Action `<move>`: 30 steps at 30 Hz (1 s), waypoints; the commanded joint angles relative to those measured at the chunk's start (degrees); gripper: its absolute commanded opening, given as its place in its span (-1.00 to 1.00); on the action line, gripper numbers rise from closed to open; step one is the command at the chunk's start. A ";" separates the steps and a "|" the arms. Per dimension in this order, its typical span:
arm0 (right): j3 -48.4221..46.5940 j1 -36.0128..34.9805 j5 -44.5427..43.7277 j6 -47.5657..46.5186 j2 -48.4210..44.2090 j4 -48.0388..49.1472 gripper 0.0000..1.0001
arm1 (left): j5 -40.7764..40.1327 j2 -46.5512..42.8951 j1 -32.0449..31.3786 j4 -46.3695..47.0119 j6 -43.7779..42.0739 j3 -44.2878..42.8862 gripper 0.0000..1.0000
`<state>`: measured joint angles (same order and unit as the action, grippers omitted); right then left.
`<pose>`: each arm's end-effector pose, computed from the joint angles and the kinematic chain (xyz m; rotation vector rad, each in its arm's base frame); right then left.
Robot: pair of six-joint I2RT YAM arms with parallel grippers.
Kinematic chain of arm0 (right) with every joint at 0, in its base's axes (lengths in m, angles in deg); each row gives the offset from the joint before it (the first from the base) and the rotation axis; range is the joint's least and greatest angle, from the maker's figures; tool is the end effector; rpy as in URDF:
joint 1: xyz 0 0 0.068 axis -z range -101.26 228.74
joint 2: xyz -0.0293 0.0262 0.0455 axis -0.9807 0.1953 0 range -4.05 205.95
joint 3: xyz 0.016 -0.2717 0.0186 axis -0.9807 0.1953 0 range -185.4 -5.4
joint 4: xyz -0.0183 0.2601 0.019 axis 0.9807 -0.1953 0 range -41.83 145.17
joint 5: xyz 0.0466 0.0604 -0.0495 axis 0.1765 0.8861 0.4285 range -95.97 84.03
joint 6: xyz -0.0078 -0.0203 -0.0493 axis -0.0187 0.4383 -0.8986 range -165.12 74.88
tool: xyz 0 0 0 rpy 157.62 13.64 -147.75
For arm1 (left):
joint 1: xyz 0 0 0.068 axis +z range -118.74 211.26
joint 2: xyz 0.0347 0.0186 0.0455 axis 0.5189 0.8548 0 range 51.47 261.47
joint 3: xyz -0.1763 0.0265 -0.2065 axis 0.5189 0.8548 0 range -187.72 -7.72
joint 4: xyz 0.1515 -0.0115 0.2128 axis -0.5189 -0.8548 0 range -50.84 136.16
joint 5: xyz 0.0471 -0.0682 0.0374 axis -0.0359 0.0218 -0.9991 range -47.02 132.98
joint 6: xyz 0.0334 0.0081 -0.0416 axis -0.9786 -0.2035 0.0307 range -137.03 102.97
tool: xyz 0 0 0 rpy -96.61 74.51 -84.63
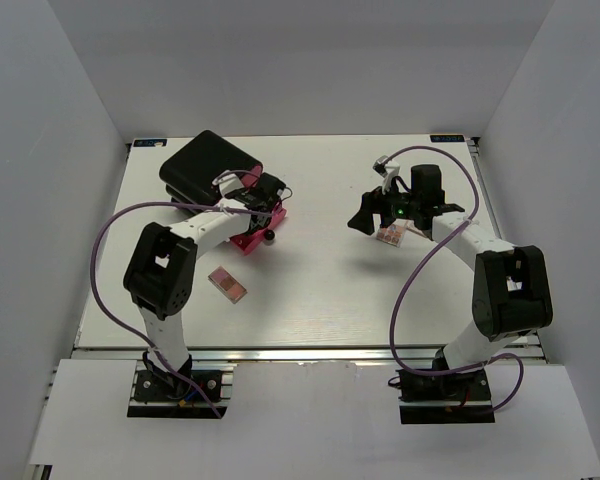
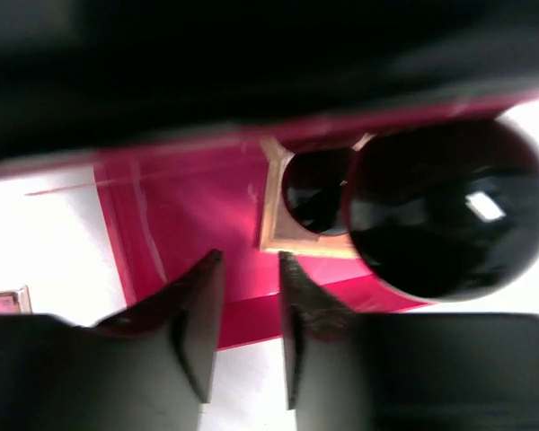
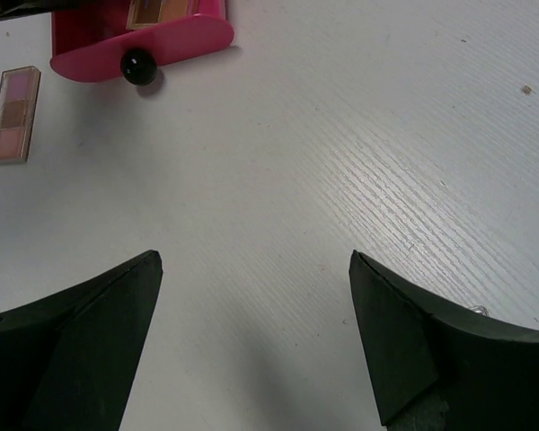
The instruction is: Organize the makeup
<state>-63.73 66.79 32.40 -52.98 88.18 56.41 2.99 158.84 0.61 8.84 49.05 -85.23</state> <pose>0.3406 0.0946 0.2355 -0.7389 1.9580 0.7550 0.3390 -0.1743 0.2021 -0.8828 2.1942 0.2143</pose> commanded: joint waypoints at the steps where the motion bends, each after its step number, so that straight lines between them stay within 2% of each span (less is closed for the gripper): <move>1: -0.21 0.43 1.36 0.04 -1.26 1.40 0.79 | 0.96 -1.73 0.07 0.76 0.62 1.31 -0.12; 2: -0.21 0.52 1.44 0.12 -1.26 1.40 0.79 | 1.22 -2.34 0.07 1.11 0.71 1.84 0.02; 3: -0.21 0.52 1.44 0.04 -1.17 1.40 0.79 | 1.40 -2.69 0.07 1.37 0.63 2.02 0.07; 6: -0.21 0.52 1.71 -0.31 -1.17 1.23 0.79 | 3.15 -5.32 -0.11 4.17 -0.77 3.24 0.04; 8: -0.30 0.52 1.71 -1.80 -1.17 0.96 0.79 | 4.56 -7.86 -0.28 6.89 -2.44 3.77 -0.18; 9: -0.38 0.52 1.71 -2.85 -1.26 0.35 0.79 | 5.44 -8.66 -0.46 7.78 -3.32 4.04 -0.51; 12: -1.26 0.52 -0.48 -8.30 -1.00 -0.96 0.79 | 10.88 -12.09 -0.72 10.86 -6.84 5.26 -1.00; 16: -6.26 0.52 -6.36 -17.70 1.20 -7.11 0.79 | 18.71 -19.37 -1.07 15.34 -9.83 11.32 -1.00; 17: -6.97 0.43 -9.42 -20.76 2.07 -7.91 0.79 | 20.11 -21.39 -1.25 16.31 -9.75 12.99 -0.94; 18: -7.24 0.43 -10.93 -22.62 2.26 -8.44 0.79 | 20.47 -25.77 -1.25 16.58 -9.83 16.40 -0.60; 21: -2.51 0.52 -17.26 -29.20 -1.77 -1.27 0.79 | 18.64 -33.25 -1.25 14.74 -11.50 20.55 -0.08; 22: -0.58 0.43 -18.58 -30.19 -3.09 5.20 0.79 | 17.76 -38.50 -1.25 13.78 -11.85 22.82 0.15; 24: 2.86 0.69 -24.99 -25.40 -4.60 11.13 0.79 | 15.05 -43.63 -1.16 11.05 -13.34 25.12 0.34; 25: 1.74 1.65 -24.92 -25.02 -3.90 10.64 0.79 | 14.24 -48.18 -1.25 10.08 -13.52 26.26 0.41; 26: -1.32 2.18 -21.62 -24.49 0.28 1.06 0.74 | 13.37 -50.22 -1.16 7.90 -13.44 28.45 0.47; 27: -10.23 2.54 -20.54 -23.01 3.28 -5.65 0.65 | 12.05 -52.07 -1.08 6.83 -12.13 29.52 0.42; 28: -14.93 3.32 -18.87 -20.82 8.79 -12.24 0.41 | 11.43 -53.74 -1.07 5.69 -10.81 30.48 0.30; 29: -18.54 3.33 -20.34 -19.40 10.85 -20.23 0.34 | 10.90 -56.37 -0.90 2.29 -8.54 32.06 0.04; 30: -23.10 3.33 -22.18 -18.17 12.52 -22.83 0.29 | 10.55 -57.27 -0.72 0.43 -3.99 32.69 0.01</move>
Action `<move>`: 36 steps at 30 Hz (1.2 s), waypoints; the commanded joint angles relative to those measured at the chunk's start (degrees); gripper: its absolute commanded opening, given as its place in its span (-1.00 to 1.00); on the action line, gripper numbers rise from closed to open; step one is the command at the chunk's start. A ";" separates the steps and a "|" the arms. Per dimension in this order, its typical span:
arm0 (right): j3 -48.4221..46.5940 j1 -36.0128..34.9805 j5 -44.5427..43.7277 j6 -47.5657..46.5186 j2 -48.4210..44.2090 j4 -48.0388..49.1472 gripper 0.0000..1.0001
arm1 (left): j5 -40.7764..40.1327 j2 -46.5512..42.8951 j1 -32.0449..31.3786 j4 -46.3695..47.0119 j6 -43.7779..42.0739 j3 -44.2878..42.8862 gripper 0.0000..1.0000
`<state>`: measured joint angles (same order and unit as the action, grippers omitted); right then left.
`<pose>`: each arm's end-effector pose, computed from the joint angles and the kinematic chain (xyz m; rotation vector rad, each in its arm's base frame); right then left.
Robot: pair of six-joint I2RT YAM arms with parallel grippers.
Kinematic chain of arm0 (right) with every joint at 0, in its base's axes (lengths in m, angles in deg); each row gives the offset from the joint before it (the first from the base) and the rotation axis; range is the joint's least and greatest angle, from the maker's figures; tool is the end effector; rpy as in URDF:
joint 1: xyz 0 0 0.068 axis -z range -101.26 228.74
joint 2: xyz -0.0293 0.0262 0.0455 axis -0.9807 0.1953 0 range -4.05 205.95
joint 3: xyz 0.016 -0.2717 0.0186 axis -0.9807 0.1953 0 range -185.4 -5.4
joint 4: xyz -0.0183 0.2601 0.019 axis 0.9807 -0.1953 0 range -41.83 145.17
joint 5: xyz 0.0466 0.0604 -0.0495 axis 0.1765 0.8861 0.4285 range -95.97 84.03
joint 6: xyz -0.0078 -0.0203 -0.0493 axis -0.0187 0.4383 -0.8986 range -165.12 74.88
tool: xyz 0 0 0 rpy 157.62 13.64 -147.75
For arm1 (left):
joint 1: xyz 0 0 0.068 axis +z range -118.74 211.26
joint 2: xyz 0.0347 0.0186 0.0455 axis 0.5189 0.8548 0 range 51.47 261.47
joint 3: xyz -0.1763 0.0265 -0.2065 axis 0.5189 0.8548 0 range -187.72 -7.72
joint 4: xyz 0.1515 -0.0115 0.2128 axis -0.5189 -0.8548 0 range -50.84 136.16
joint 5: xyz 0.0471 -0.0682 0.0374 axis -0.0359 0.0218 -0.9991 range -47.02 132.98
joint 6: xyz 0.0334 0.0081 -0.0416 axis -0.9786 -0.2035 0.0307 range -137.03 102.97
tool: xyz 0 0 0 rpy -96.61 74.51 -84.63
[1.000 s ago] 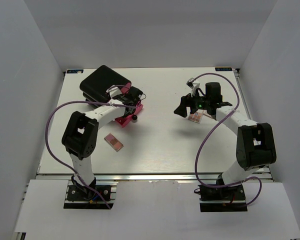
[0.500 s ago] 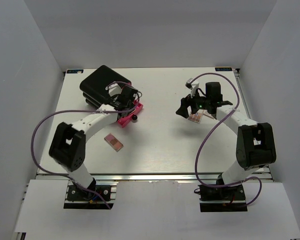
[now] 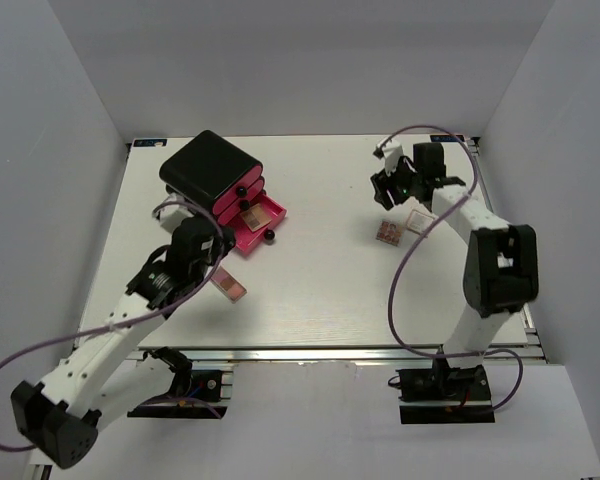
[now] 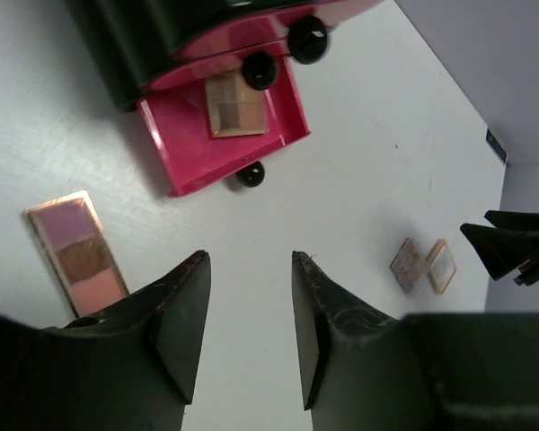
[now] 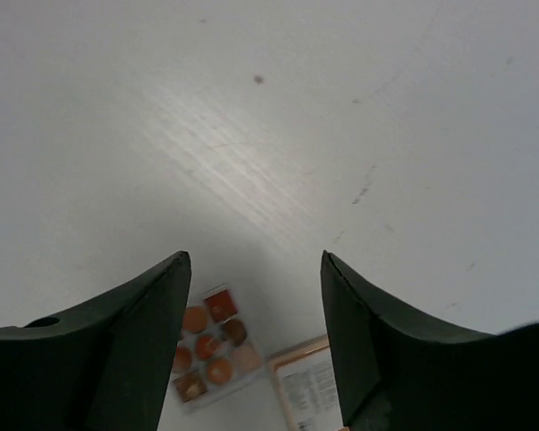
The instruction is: Organize the makeup
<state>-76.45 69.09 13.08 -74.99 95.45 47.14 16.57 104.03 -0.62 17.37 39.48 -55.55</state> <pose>0.3865 0.0774 0.2460 -0.9041 1.9754 0.1660 0.1756 -0.0906 0.3043 -0.7069 1.9964 -0.4334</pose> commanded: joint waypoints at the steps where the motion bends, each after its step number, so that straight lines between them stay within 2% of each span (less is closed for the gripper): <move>1: -11.73 0.95 -4.53 4.81 6.39 -15.50 0.29 | -2.42 -3.24 0.68 -9.86 7.37 3.71 0.00; 3: -12.27 0.86 -8.22 5.96 7.55 -17.80 0.35 | -1.28 -4.48 1.12 -14.78 11.06 5.81 0.11; 4: -11.06 0.95 -9.19 5.18 6.76 -17.72 0.53 | 0.73 -4.65 1.20 -16.10 13.60 6.78 0.25; 6: -9.38 0.86 -9.21 -2.27 5.88 -17.28 0.72 | 2.85 -5.70 1.38 -16.12 15.20 9.76 0.50; 7: -9.46 1.12 -7.12 -6.56 5.62 -18.76 0.79 | 4.69 -6.14 1.47 -15.33 16.43 10.65 0.54; 8: -10.16 1.39 -5.53 -15.22 5.87 -21.12 0.79 | 5.31 -6.58 1.38 -14.89 16.87 11.53 0.60; 11: -16.72 2.88 0.97 -24.60 9.02 -32.45 0.79 | 6.02 -8.43 1.73 -14.27 18.02 13.29 0.73; 13: -21.39 2.97 1.61 -29.01 11.84 -40.43 0.79 | 6.20 -8.78 1.99 -14.36 17.84 13.56 0.74; 16: -26.51 2.97 0.12 -30.78 16.68 -44.34 0.79 | 6.38 -8.52 2.17 -15.50 17.76 13.56 0.75; 20: -25.02 2.88 -2.87 -32.70 17.74 -43.91 0.79 | 6.55 -9.66 2.26 -16.03 18.37 14.17 0.76; 24: -23.44 1.83 -1.21 -33.68 18.01 -46.72 0.79 | 6.73 -11.33 2.17 -15.94 19.34 15.49 0.76; 36: -12.98 -1.25 -7.88 -26.91 17.22 -31.88 0.79 | 7.34 -9.93 2.35 -14.89 19.16 16.37 0.76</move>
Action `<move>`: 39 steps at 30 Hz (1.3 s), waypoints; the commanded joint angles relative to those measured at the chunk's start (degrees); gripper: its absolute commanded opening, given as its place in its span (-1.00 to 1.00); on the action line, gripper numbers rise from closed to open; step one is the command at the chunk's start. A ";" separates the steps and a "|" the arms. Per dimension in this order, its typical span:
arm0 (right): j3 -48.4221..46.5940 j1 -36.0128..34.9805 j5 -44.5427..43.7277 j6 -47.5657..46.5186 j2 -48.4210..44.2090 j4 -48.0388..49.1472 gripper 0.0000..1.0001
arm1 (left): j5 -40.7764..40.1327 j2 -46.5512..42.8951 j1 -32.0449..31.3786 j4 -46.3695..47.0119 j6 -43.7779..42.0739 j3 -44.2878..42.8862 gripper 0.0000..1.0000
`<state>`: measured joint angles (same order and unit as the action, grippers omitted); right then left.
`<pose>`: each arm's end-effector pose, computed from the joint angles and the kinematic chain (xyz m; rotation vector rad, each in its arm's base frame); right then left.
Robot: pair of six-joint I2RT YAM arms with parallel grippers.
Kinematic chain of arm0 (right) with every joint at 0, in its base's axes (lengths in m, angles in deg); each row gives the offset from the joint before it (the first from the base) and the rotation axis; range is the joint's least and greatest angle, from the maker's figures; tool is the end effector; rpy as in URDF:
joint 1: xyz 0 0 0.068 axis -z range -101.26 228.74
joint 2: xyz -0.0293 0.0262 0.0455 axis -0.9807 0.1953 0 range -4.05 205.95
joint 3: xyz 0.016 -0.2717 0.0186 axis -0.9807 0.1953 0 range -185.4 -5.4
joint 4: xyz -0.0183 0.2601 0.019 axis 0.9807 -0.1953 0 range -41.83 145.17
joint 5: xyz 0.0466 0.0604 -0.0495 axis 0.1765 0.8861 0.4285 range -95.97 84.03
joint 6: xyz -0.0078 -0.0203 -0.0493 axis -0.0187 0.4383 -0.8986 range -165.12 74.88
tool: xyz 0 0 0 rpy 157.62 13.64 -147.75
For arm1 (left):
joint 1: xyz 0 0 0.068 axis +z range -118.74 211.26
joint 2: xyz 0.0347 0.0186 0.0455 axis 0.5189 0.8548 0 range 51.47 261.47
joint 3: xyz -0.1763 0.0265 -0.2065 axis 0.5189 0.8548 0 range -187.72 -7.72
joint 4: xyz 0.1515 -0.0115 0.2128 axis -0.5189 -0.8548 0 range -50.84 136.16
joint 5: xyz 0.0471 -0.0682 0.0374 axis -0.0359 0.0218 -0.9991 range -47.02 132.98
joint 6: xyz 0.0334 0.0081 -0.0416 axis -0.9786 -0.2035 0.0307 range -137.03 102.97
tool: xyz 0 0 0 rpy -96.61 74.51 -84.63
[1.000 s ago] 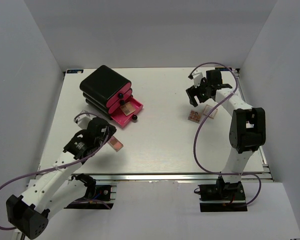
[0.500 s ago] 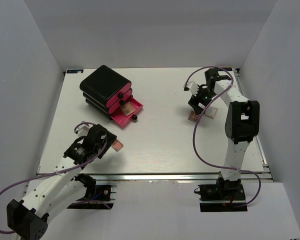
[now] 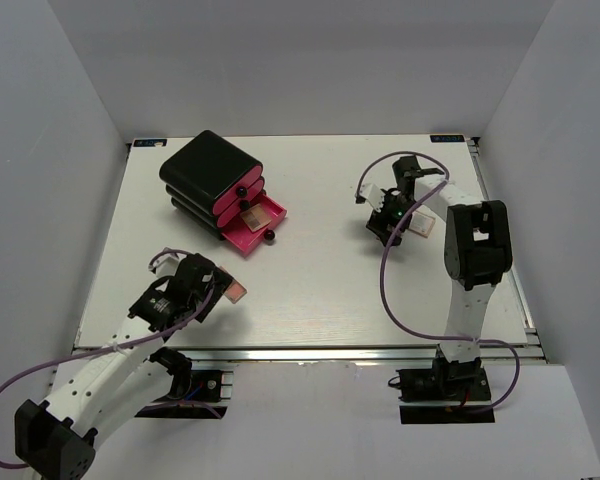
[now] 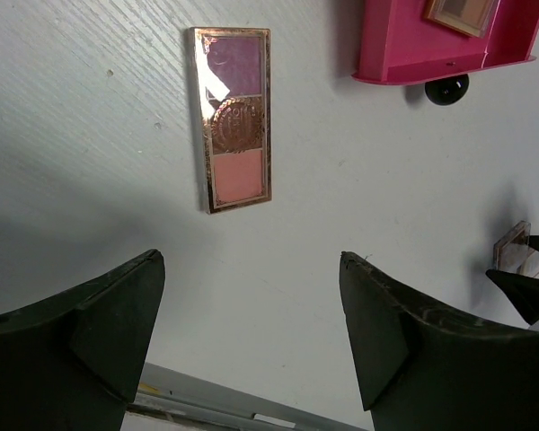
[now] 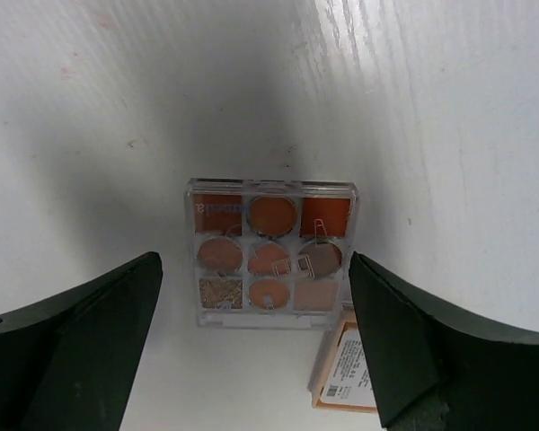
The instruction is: Organize the makeup
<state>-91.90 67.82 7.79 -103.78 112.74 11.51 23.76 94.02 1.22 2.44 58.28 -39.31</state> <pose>0.4018 0.0860 0.1732 -1.6285 2.2611 0.1485 0.1268 -0.0598 0.2166 -1.0797 2.2412 -0.3741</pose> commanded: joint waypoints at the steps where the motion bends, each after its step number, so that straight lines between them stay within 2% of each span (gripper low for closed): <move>1: 3.35 -0.07 -2.94 1.96 -0.25 4.37 0.79 | 0.15 0.08 0.51 0.04 0.45 0.13 0.76; 2: 3.88 -0.07 -3.30 2.05 -0.42 4.98 0.77 | 0.06 -0.09 0.42 0.04 0.63 0.22 0.76; 5: 6.16 -0.42 -4.96 1.88 -1.04 6.65 0.45 | -0.11 -0.36 0.51 -0.04 0.98 0.66 0.76; 6: 6.95 -0.68 -6.10 1.53 -1.48 7.01 0.22 | -0.11 -0.44 0.51 -0.13 1.07 0.74 0.76; 8: 10.19 -0.95 -7.16 1.26 -2.27 9.29 -0.02 | -0.20 -0.27 0.51 -0.13 1.42 1.01 0.76; 9: 11.17 -1.03 -7.52 1.26 -3.32 10.08 -0.31 | -0.20 -0.18 0.51 0.04 1.51 1.10 0.76; 11: 12.58 -1.30 -6.73 1.43 -4.38 11.13 -0.59 | -0.03 0.08 0.51 0.39 1.51 1.53 0.76; 12: 12.50 -1.65 -4.99 1.70 -5.51 11.14 -0.81 | 0.06 0.26 0.42 0.83 1.68 1.71 0.76; 15: 10.13 -3.49 2.90 3.02 -7.80 8.42 -1.00 | 0.24 1.05 0.51 1.88 1.77 2.06 0.76; 19: 7.49 -10.69 9.70 5.38 -10.88 8.41 -1.00 | 0.50 2.63 0.51 3.03 2.12 2.24 0.76; 22: 2.49 -17.98 12.08 17.92 -10.45 12.80 -1.00 | 0.41 3.68 0.51 3.12 2.30 1.71 0.76; 23: 0.74 -20.96 12.52 26.40 -9.14 13.94 -1.00 | 0.33 3.77 0.51 2.95 2.21 1.36 0.76; 25: -3.91 -23.52 11.82 35.75 -7.81 18.85 -1.00 | -0.02 3.51 0.51 2.07 2.30 1.27 0.76; 26: -5.25 -25.62 11.21 44.15 -6.24 20.79 -1.00 | -0.11 3.25 0.51 1.80 2.56 1.27 0.76; 29: -9.29 -29.40 4.46 55.28 -3.17 28.26 -1.00 | -0.55 1.14 0.51 0.57 3.87 1.80 0.76; 30: -10.52 -30.38 -0.44 59.92 -2.19 29.24 -1.00 | -0.64 -0.17 0.51 -0.13 4.32 2.15 0.76; 33: -15.36 -32.67 -4.35 63.30 1.76 30.03 -1.00 | -1.17 -2.28 0.60 -1.80 5.81 3.03 0.76; 37: -11.25 -34.43 -6.37 64.02 1.86 41.24 -1.00 | -1.34 -5.71 0.51 -3.12 7.66 4.26 0.76; 39: -9.31 -34.96 -6.99 63.14 2.21 43.04 -1.00 | -1.34 -6.42 0.51 -3.73 8.19 4.61 0.76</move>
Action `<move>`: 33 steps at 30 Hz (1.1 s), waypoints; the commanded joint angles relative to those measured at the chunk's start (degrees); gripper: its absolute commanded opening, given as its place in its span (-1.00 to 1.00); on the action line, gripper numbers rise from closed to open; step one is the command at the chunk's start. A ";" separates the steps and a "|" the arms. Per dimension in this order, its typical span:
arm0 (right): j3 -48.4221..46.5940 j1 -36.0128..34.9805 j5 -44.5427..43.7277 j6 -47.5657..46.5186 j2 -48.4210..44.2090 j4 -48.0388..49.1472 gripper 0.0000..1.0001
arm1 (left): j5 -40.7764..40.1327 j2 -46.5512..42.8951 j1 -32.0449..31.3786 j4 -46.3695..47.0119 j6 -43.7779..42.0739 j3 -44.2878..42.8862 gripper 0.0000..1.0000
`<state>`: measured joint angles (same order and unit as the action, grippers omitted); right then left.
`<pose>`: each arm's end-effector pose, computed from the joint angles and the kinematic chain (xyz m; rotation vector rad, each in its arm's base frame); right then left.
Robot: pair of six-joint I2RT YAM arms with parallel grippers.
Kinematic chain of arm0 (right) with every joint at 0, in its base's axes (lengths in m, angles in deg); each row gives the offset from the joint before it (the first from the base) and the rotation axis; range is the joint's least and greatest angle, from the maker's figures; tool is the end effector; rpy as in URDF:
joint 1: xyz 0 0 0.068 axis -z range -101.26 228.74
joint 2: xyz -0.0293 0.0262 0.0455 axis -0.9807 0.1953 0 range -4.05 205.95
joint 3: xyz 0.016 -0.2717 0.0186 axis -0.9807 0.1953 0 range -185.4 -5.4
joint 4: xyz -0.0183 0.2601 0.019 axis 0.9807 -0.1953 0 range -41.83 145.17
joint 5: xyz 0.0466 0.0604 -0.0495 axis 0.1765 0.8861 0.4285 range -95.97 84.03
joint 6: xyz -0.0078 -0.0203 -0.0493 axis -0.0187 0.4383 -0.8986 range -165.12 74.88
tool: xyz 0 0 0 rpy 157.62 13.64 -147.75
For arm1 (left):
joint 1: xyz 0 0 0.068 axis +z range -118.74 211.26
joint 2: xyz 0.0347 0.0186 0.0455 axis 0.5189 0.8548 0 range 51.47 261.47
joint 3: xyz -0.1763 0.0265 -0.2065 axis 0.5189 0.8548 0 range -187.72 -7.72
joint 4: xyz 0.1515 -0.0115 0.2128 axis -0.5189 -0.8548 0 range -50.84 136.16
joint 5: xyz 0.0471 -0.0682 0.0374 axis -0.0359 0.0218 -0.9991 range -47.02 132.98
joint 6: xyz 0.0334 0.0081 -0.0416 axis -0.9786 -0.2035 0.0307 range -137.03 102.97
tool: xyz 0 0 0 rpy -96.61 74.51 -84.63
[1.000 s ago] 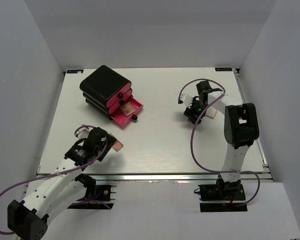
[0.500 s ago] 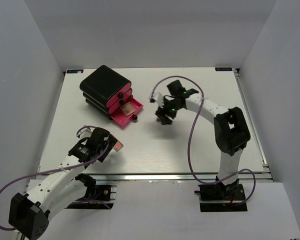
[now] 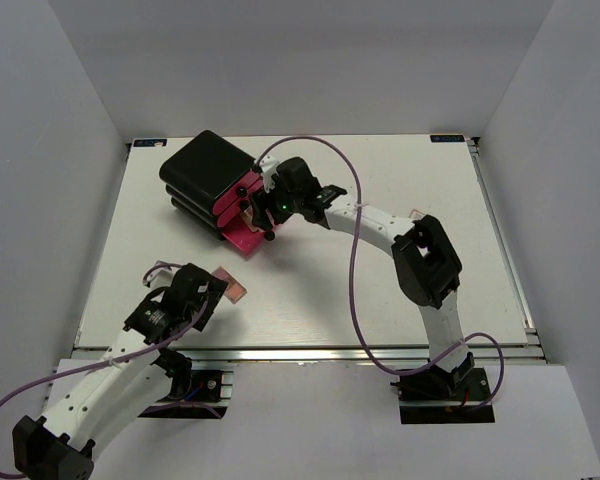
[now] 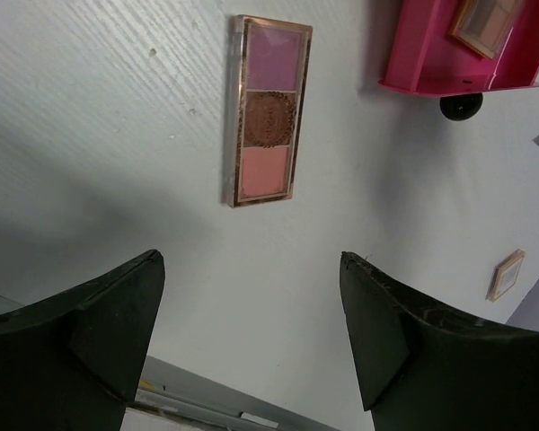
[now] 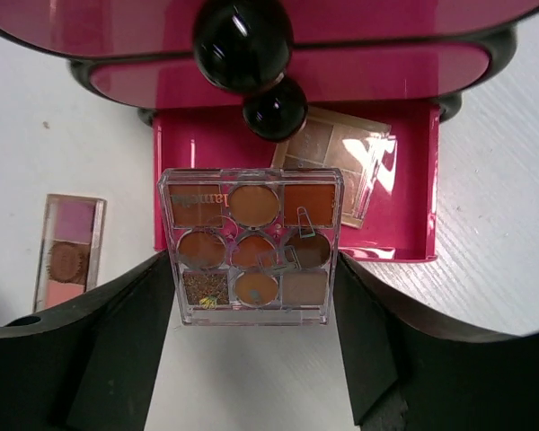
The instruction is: Organize the makeup
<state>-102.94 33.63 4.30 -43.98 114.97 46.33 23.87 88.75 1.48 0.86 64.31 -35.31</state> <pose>0.3428 0.3530 0.2555 -0.9119 1.9616 0.6652 0.1129 -0.0512 0.2032 -1.2061 2.1921 -0.4122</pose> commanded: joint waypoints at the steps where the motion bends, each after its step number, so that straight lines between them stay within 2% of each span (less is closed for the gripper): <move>1: 1.82 -1.21 -3.84 2.81 0.16 10.14 -1.00 | -1.45 -1.68 0.25 -2.25 2.33 0.79 0.76; 8: 4.55 -1.74 -5.95 0.70 1.38 17.71 -1.00 | -1.54 -1.95 0.34 -2.52 2.33 0.88 0.76; 12: 2.71 -2.01 -7.01 -0.62 3.23 17.46 -0.97 | -1.45 -1.24 0.25 -2.43 1.98 0.70 0.76; 13: 2.70 -2.01 -7.18 -0.79 3.84 17.45 -0.91 | -1.45 -1.15 0.25 -2.34 1.98 0.61 0.76; 14: 2.62 -2.01 -7.19 -0.80 4.11 17.28 -0.74 | -1.45 -1.07 0.25 -2.34 1.98 0.52 0.76; 17: 3.66 -2.01 -7.89 -3.52 4.46 17.19 -0.37 | -1.63 -1.15 0.25 -2.69 1.98 0.44 0.76; 22: 6.21 -2.01 -8.33 -5.54 4.11 18.07 0.04 | -1.54 -1.15 0.34 -2.34 2.07 0.70 0.76; 25: 7.35 -2.01 -7.81 -6.24 2.63 18.85 0.60 | -1.54 -0.63 0.25 -2.25 1.89 0.52 0.76; 28: 8.24 -1.83 -6.75 -7.12 0.60 19.39 0.65 | -1.45 -0.10 0.25 -1.55 1.72 0.70 0.76; 29: 8.50 -1.74 -6.57 -7.21 0.42 19.21 0.75 | -1.28 0.07 0.25 -1.29 1.72 0.70 0.76; 33: 7.36 -1.31 -6.74 -7.21 0.60 17.02 0.77 | -1.10 1.13 0.25 -0.32 1.10 0.61 0.76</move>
<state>-94.55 32.10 -2.76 -50.23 119.30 62.18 23.76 89.36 1.52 -0.53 65.71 -34.66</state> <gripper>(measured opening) 0.886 0.878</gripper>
